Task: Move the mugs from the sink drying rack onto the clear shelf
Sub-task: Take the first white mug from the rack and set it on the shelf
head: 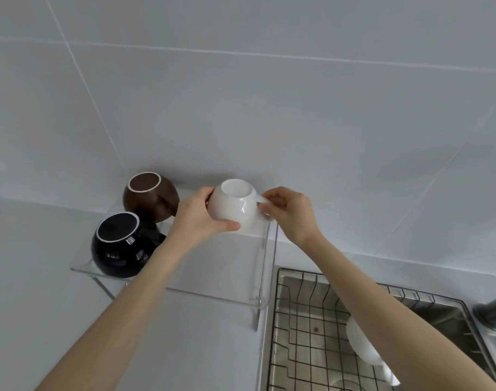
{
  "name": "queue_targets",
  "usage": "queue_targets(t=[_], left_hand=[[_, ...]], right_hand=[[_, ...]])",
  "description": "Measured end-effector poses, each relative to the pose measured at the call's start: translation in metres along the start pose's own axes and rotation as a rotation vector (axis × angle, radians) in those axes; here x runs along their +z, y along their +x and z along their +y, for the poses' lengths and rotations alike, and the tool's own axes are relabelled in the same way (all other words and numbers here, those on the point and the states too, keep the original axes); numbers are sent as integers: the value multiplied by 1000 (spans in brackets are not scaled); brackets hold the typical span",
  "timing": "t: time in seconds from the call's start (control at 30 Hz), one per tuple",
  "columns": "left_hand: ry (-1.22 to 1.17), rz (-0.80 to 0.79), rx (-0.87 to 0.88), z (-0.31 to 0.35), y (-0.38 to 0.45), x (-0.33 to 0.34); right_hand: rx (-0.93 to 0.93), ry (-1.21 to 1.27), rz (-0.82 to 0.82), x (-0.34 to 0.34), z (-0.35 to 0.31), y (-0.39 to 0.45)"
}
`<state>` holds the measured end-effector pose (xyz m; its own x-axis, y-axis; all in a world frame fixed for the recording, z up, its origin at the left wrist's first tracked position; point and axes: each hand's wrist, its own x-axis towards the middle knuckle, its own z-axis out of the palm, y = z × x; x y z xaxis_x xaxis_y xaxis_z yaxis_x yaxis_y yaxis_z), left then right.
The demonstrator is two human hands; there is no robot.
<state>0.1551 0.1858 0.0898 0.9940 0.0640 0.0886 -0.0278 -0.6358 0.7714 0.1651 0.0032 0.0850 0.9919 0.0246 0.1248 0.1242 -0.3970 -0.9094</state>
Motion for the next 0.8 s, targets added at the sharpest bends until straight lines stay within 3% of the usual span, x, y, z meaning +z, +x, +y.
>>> queue_targets(t=[0.6, 0.8], left_hand=[[-23, -36, -47, -14, 5, 5], [119, -99, -37, 2, 1, 3]], right_hand=[[-41, -178, -17, 12, -2, 5], [-59, -252, -85, 3, -6, -1]])
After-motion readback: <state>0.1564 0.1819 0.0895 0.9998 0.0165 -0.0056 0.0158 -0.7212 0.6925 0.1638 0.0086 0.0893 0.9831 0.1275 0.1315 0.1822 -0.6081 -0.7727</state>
